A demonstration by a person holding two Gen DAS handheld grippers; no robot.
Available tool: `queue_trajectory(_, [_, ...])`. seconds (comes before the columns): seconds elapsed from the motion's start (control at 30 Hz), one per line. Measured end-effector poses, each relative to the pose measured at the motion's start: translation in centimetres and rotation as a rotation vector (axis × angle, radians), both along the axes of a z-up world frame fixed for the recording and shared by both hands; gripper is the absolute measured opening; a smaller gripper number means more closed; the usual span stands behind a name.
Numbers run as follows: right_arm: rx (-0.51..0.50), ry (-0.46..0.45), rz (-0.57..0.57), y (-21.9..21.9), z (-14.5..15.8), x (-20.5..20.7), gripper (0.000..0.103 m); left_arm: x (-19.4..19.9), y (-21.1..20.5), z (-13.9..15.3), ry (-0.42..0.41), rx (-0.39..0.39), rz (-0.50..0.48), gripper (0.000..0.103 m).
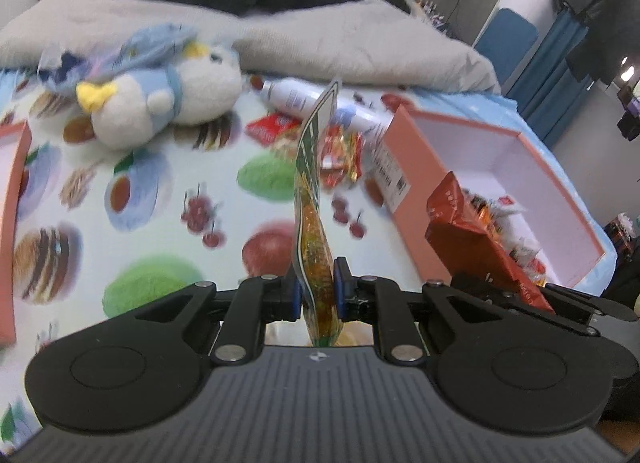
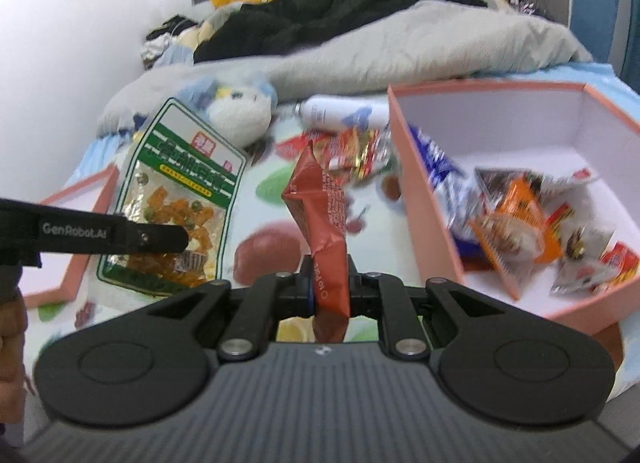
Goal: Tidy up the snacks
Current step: 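Lift and carry both held packs over the open pink box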
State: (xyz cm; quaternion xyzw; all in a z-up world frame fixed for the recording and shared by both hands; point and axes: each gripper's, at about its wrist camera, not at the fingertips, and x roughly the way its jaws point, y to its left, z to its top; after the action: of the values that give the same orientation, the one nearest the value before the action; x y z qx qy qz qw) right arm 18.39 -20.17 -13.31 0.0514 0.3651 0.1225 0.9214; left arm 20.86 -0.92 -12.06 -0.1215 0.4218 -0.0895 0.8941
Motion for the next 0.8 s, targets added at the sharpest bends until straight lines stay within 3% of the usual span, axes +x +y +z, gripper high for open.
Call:
queue_trajectory(0.5, [-0.019, -0.227, -0.034, -2.5, 9.5, 2.2, 0.016, 2.5, -0.5, 9.9, -0.182, 0.0, -0.007, 0.018])
queue_trajectory(0.8, [-0.044, -0.315, -0.086, -5.4, 12.5, 2.9, 0.016, 3.9, -3.6, 13.6, -0.258, -0.027, -0.053, 0.018])
